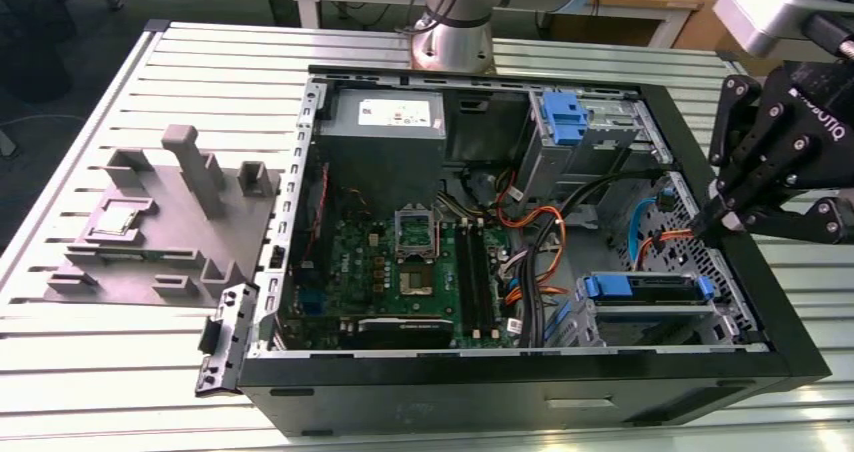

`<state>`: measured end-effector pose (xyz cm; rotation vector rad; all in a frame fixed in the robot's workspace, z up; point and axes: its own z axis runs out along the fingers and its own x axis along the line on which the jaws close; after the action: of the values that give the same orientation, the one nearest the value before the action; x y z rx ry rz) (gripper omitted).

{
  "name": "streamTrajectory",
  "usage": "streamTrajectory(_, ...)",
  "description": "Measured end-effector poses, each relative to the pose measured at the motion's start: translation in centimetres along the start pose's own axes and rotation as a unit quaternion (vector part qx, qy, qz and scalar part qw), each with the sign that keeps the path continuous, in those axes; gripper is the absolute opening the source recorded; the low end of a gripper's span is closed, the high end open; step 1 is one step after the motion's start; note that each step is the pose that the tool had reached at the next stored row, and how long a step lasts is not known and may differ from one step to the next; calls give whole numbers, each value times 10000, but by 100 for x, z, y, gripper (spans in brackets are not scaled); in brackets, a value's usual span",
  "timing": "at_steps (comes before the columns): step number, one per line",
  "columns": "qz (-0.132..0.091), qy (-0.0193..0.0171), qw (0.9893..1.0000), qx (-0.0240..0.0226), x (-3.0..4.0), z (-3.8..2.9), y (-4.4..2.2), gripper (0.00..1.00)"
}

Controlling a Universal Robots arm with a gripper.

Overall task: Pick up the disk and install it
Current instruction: 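Insert the first disk wire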

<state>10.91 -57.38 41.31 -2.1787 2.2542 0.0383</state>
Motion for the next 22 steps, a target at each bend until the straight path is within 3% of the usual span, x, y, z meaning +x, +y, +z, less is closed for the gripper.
streamTrajectory(4,-17,1,10000,0,-17,11,-103,10)
streamTrajectory(9,-429,6,9991,-9,-16,38,-105,10)
streamTrajectory(11,-493,6,9988,-11,-21,61,-126,10)
streamTrajectory(22,-493,9,9988,-11,-214,191,-344,10)
